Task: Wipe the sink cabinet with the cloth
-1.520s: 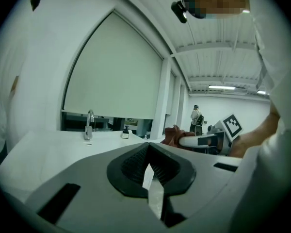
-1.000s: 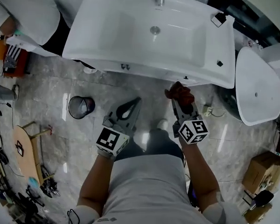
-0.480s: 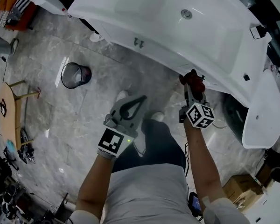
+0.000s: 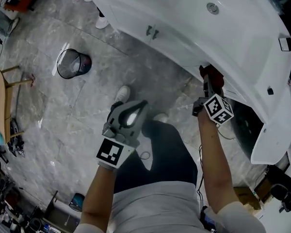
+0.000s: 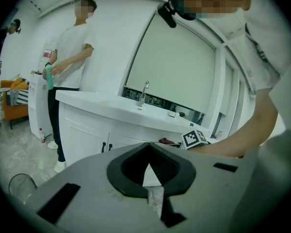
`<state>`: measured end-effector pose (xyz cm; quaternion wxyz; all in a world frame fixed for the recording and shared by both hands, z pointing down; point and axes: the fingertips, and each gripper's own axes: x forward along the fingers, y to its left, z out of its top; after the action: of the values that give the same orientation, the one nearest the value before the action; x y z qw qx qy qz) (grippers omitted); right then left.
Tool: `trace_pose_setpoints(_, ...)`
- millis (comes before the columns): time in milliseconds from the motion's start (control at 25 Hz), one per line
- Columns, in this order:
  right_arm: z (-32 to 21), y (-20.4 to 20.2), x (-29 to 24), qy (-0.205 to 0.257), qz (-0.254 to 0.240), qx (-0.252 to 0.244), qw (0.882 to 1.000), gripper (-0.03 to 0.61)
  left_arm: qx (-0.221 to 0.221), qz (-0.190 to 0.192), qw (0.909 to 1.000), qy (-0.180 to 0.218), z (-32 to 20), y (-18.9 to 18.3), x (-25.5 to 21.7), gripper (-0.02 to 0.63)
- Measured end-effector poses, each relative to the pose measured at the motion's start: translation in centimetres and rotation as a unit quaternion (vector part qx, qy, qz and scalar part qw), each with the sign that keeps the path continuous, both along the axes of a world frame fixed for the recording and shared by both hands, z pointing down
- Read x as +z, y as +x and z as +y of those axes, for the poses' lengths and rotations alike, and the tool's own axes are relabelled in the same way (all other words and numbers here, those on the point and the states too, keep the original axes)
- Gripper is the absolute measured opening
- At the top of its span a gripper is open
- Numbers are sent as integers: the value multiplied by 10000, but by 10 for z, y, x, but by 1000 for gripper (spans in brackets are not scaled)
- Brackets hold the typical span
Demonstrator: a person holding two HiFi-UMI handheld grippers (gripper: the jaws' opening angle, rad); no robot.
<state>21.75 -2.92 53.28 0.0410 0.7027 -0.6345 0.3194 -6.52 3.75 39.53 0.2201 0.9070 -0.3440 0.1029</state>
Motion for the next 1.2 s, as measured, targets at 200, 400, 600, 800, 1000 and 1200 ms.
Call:
trace_pose_setpoints(200, -8, 6, 16, -15, -259, 117, 9996, 117, -41, 14, 10000, -24, 6, -1, 19, 11)
trace_pose_setpoints(400, -23, 9, 16, 114, -378, 132, 9991, 115, 15, -6, 9999, -112, 15, 3, 38, 11)
trace_pose_setpoints(600, -23, 10, 25, 110, -560, 132, 9983, 112, 48, -57, 9998, -177, 21, 5, 50, 11)
trace_pose_setpoints(800, -24, 11, 50, -62, -839, 124, 9964, 110, 107, -119, 9998, -142, 19, 10, 57, 11)
trace_pose_setpoints(1000, -25, 12, 83, -166, -800, 134, 9966, 110, 118, -135, 9997, -151, 13, 15, 68, 11)
trace_pose_setpoints(1200, -25, 12, 118, -239, -652, 86, 9975, 110, 261, -237, 9993, -126, 12, 25, 81, 11)
